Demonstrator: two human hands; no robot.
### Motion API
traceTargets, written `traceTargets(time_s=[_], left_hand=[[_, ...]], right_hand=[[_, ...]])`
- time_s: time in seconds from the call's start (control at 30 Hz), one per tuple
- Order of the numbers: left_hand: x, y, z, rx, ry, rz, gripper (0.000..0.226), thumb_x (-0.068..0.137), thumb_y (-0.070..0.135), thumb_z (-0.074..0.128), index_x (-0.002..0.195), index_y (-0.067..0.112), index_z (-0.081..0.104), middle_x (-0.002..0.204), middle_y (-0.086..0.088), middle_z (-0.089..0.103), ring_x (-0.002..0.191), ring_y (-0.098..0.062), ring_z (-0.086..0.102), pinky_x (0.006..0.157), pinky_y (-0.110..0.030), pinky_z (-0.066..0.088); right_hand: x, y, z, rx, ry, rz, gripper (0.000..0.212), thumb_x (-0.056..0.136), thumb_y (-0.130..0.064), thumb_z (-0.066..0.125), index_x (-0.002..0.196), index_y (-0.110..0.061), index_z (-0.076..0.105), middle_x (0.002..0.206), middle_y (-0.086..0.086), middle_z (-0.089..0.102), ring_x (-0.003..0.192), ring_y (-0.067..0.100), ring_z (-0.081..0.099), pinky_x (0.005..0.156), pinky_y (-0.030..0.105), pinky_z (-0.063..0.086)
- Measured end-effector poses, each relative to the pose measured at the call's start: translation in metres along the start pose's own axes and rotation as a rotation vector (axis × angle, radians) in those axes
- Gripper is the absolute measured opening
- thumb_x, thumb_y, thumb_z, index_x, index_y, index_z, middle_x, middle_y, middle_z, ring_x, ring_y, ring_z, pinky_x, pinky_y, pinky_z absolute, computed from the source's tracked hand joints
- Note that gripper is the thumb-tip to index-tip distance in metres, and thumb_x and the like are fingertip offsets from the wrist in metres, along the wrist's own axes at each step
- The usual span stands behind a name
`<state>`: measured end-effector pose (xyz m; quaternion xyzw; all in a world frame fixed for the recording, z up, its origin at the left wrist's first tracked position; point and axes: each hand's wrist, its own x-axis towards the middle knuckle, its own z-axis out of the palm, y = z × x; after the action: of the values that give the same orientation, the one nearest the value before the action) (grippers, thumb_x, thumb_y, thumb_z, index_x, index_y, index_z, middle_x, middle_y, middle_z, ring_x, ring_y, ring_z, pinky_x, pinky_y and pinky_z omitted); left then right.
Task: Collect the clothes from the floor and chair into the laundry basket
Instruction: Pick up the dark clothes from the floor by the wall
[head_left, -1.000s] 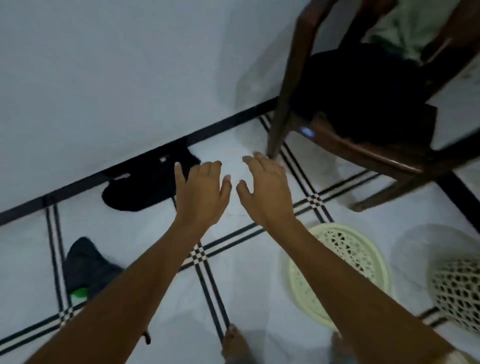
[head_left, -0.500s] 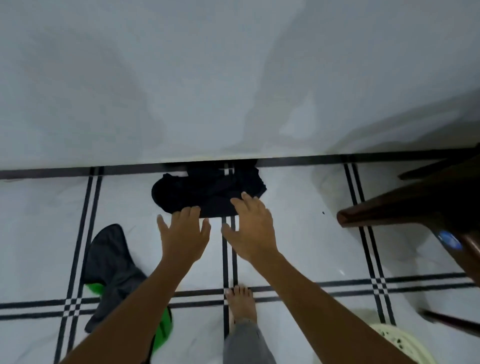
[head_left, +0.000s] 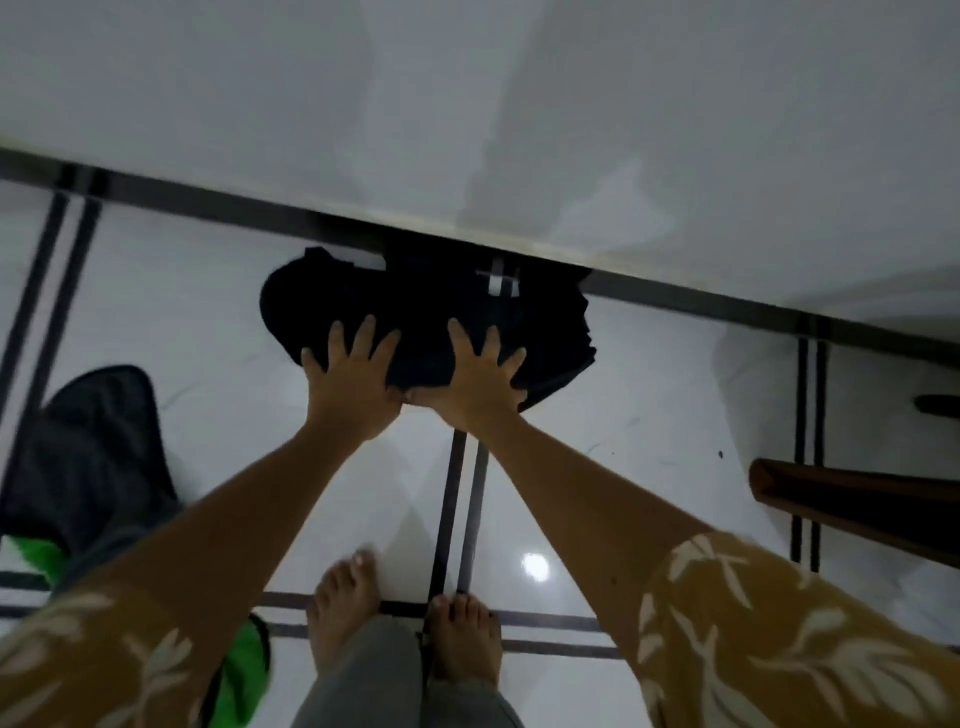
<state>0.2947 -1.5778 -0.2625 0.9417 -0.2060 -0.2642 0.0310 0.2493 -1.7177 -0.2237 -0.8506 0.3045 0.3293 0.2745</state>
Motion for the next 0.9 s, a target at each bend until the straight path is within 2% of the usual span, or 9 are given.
traceTargets(time_s=[0.17,0.3,0.4,0.47,0.57,0.63,0.73,0.8,0.9], left_hand=[[0.045,-0.026,0.056,-0.213,-0.168,-0.231,0.1,0.074,0.047,0.069,0.148,0.043,0.002,0.159,0.002,0.006,0.142,-0.047,0.001,0.102,-0.071,0.026],[0.053,-0.03,0.063,-0.252,-0.139,-0.249,0.07,0.077,0.03,0.067,0.139,0.028,0.035,0.142,-0.006,0.035,0.13,-0.042,0.028,0.098,-0.059,0.039],[0.033,-0.029,0.057,-0.892,-0.134,-0.3,0.032,0.087,0.005,0.056,0.118,0.007,0.061,0.114,-0.016,0.065,0.109,-0.033,0.061,0.091,-0.044,0.052],[0.002,-0.038,0.038,-1.238,-0.048,-0.35,0.037,0.083,-0.011,0.046,0.111,0.004,0.065,0.105,-0.016,0.068,0.098,-0.027,0.066,0.085,-0.04,0.057],[-0.064,-0.074,0.007,-1.6,0.155,-0.422,0.047,0.077,-0.018,0.037,0.102,0.011,0.065,0.093,-0.006,0.067,0.084,-0.017,0.065,0.064,-0.022,0.056],[-0.111,-0.098,-0.009,-1.783,0.399,-0.578,0.046,0.078,-0.012,0.041,0.108,0.016,0.062,0.087,-0.004,0.063,0.075,-0.014,0.062,0.057,-0.024,0.05],[-0.179,-0.138,-0.005,-1.486,0.786,-0.899,0.046,0.083,0.005,0.051,0.127,0.017,0.047,0.093,-0.001,0.061,0.08,-0.001,0.061,0.073,-0.03,0.051],[-0.207,-0.16,0.018,-1.138,0.643,-1.034,0.072,0.072,0.031,0.06,0.139,0.024,0.036,0.125,-0.008,0.056,0.116,-0.019,0.053,0.096,-0.047,0.046],[-0.223,-0.194,0.052,-0.914,0.203,-1.203,0.095,0.07,0.044,0.07,0.149,0.037,0.016,0.159,-0.006,0.013,0.143,-0.041,0.012,0.108,-0.064,0.024]], right_hand=[[0.084,-0.001,0.039,0.042,-0.068,0.061,0.117,0.069,-0.053,0.081,0.148,-0.052,-0.006,0.161,0.011,-0.013,0.145,0.048,-0.016,0.108,0.076,0.008],[0.089,-0.032,0.075,0.17,-0.111,0.047,0.085,0.075,-0.041,0.071,0.145,-0.046,0.023,0.151,0.009,0.01,0.138,0.045,0.006,0.113,0.062,0.019],[0.068,-0.061,0.086,0.559,-0.127,0.082,0.055,0.065,-0.032,0.058,0.119,-0.022,0.053,0.136,0.013,0.033,0.117,0.037,0.04,0.095,0.051,0.047],[0.048,-0.076,0.087,0.754,-0.128,0.1,0.052,0.054,-0.031,0.063,0.103,-0.014,0.056,0.129,0.02,0.047,0.1,0.032,0.058,0.074,0.04,0.056],[0.002,-0.108,0.09,0.822,-0.227,-0.009,0.038,0.055,-0.023,0.074,0.09,-0.015,0.06,0.106,0.024,0.064,0.094,0.036,0.067,0.078,0.045,0.059],[-0.029,-0.132,0.097,0.772,-0.26,-0.064,0.023,0.064,-0.011,0.074,0.076,-0.016,0.056,0.088,0.016,0.065,0.085,0.03,0.065,0.078,0.041,0.057],[-0.071,-0.173,0.122,0.551,-0.214,-0.193,0.02,0.062,-0.011,0.069,0.074,-0.016,0.054,0.096,0.013,0.062,0.081,0.025,0.062,0.066,0.029,0.051],[-0.088,-0.189,0.142,0.468,-0.201,-0.244,0.02,0.064,-0.01,0.069,0.079,-0.015,0.056,0.106,0.015,0.056,0.083,0.026,0.059,0.061,0.023,0.047],[-0.103,-0.207,0.173,0.397,-0.242,-0.231,0.019,0.072,-0.006,0.067,0.085,-0.014,0.055,0.11,0.008,0.042,0.089,0.028,0.055,0.071,0.03,0.051]])
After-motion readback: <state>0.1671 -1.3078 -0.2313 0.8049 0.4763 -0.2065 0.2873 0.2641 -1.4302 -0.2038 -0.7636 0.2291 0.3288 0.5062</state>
